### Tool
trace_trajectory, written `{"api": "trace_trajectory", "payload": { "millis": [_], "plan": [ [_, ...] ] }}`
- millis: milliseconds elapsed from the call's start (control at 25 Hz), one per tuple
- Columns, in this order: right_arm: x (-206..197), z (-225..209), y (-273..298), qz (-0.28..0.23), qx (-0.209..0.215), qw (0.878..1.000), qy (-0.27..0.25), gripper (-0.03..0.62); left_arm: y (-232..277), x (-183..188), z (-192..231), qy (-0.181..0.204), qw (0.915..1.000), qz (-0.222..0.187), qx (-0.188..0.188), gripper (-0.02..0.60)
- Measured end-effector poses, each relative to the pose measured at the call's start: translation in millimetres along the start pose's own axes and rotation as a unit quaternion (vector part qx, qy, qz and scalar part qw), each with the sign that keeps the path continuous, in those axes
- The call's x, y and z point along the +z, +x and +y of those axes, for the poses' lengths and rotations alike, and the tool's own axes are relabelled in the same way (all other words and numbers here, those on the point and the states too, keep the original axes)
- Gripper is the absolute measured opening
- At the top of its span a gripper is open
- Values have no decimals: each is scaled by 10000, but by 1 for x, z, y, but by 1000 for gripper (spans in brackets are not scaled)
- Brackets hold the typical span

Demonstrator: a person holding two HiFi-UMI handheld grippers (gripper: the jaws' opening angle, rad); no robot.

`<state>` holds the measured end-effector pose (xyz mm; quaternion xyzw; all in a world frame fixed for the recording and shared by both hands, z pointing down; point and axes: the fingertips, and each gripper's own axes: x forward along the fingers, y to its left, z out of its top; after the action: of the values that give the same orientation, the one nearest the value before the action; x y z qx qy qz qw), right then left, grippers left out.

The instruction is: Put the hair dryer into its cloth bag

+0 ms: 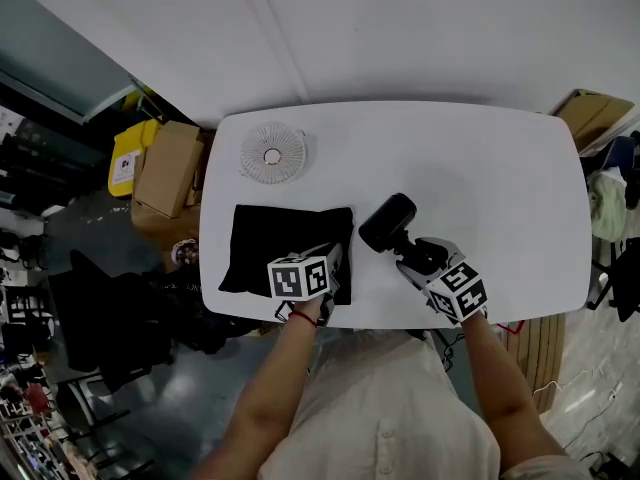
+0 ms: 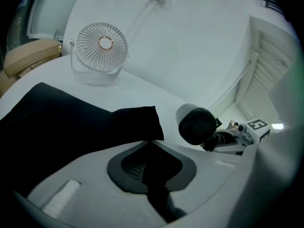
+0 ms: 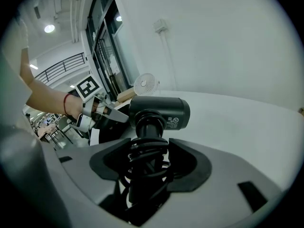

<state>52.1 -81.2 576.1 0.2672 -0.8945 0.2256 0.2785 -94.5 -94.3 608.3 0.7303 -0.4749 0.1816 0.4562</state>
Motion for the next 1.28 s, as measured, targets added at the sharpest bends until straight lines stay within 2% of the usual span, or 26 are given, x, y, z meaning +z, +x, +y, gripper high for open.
{"api": "trace_trajectory", "payload": {
  "millis": [160,320,480,760,920,1280],
  "plan": [
    [4,12,13,39,131,9999,-101,259,11,-6,-3,27,9999,108,69,26],
    [-5,12,27,245,68,9993,-258,259,16,-9,-1,-18,9999,122,79,26],
    [-17,-1,28,394,-114,9983,-426,259,14,-10,-1,-85,9999,86,54,26],
    [-29,-34,23,372,-667,9950,-650,259,9,-9,1,-187,9998,11,24,26],
    [-33,-43,25,320,-848,9906,-1028,259,5,-7,-1,-249,9997,-67,-11,26],
    [-33,-40,26,426,-791,9866,-1363,266,-2,-4,-6,-323,9993,-172,-106,26]
  ]
}}
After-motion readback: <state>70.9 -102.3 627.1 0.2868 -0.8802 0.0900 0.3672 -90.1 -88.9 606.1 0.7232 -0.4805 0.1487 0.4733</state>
